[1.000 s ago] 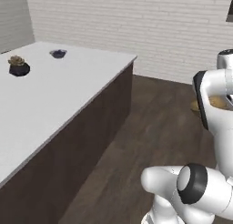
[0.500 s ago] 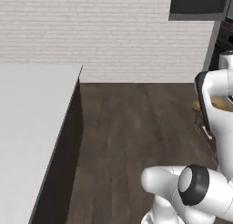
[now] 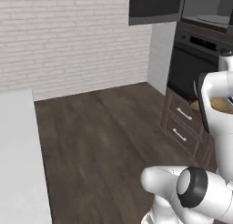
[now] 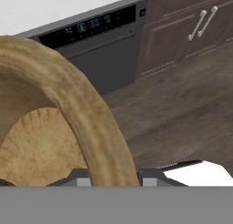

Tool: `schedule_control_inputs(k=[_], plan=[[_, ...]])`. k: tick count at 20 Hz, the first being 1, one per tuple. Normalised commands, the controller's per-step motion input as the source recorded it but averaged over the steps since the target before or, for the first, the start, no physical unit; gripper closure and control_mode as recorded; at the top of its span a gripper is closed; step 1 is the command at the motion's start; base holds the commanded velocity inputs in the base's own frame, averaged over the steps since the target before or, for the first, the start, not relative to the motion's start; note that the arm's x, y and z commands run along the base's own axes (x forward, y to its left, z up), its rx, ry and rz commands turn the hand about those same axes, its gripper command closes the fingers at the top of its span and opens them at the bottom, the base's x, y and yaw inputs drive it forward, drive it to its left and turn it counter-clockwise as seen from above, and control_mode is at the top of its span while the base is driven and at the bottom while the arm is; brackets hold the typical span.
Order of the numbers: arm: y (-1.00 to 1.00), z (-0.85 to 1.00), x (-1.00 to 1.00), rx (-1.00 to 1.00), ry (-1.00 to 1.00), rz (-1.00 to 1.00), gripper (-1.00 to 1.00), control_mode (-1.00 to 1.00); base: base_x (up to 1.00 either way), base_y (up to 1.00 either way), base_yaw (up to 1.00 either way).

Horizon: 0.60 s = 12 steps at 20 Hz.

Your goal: Pick the onion from the sink and place it in the bowl. Then pick the bowl and place it in the microwave. Then close the microwave door and press the start button.

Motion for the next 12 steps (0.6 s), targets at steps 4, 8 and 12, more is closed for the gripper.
schedule_control_inputs(k=[4, 8, 12], plan=[[0.00, 0.00, 0.00, 0.00, 0.00, 0.00, 1.00, 1.00, 1.00, 0.56, -0.59], [0.00, 0.00, 0.00, 0.00, 0.00, 0.00, 1.00, 1.00, 0.98, 0.68, -0.59], [0.00, 0.00, 0.00, 0.00, 0.00, 0.00, 1.00, 1.00, 0.95, 0.83, -0.56]])
